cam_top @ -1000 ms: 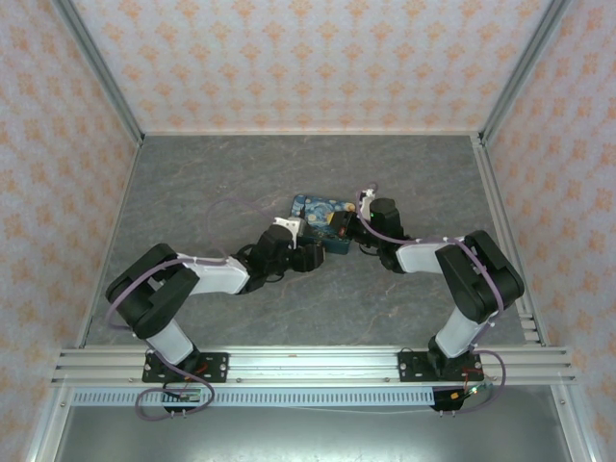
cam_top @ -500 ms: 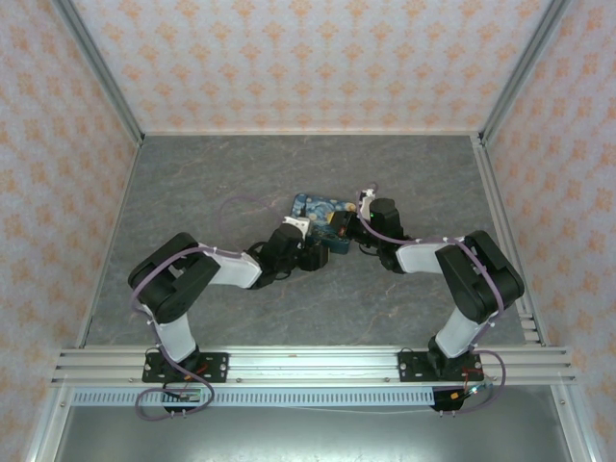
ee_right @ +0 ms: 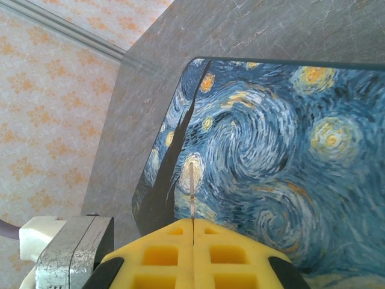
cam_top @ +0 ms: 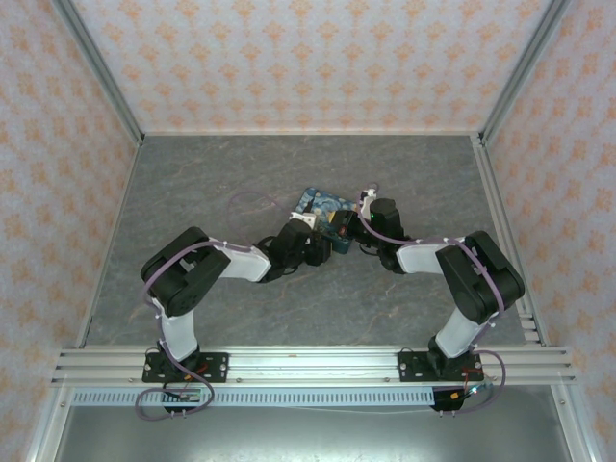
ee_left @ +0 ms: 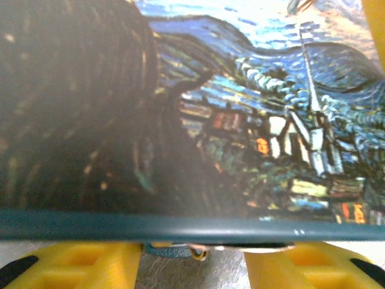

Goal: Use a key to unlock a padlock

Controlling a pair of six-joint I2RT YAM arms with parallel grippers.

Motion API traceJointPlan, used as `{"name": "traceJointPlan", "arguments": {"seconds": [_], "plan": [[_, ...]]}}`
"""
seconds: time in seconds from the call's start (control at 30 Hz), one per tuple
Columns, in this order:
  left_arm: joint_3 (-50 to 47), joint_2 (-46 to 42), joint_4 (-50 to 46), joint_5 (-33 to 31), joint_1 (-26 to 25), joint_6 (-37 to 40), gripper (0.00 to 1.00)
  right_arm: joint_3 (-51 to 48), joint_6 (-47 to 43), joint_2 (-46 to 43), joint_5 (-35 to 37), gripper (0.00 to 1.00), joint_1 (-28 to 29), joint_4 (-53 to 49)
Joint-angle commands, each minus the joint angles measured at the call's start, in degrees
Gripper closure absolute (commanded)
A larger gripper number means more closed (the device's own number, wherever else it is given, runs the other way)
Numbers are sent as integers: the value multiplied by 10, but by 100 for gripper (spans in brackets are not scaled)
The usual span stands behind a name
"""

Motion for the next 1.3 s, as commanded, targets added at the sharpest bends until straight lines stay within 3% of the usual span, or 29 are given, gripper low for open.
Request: {"name": "traceJointPlan", "arguments": {"seconds": [0.0, 0.33, 0.57, 0.97, 1.13, 1.27], "plan": [[22, 14, -7, -21, -6, -3, 55, -26, -3, 17, -2, 100, 8, -67], [24, 8, -22, -50, -6, -21, 72, -30, -1, 12, -6, 100, 9, -58], [17, -13, -25, -44, -5, -50, 75, -16, -22, -20, -4, 100, 9, -75], [46, -55, -115, 19, -5, -181, 85, -37, -193, -268, 54, 100, 1, -314], [69, -63, -150, 66, -5, -239, 90, -84, -245, -375, 37, 100, 0, -390], [94, -59, -181, 103, -1, -282, 90, -114, -253, -411, 2, 100, 2, -395]]}}
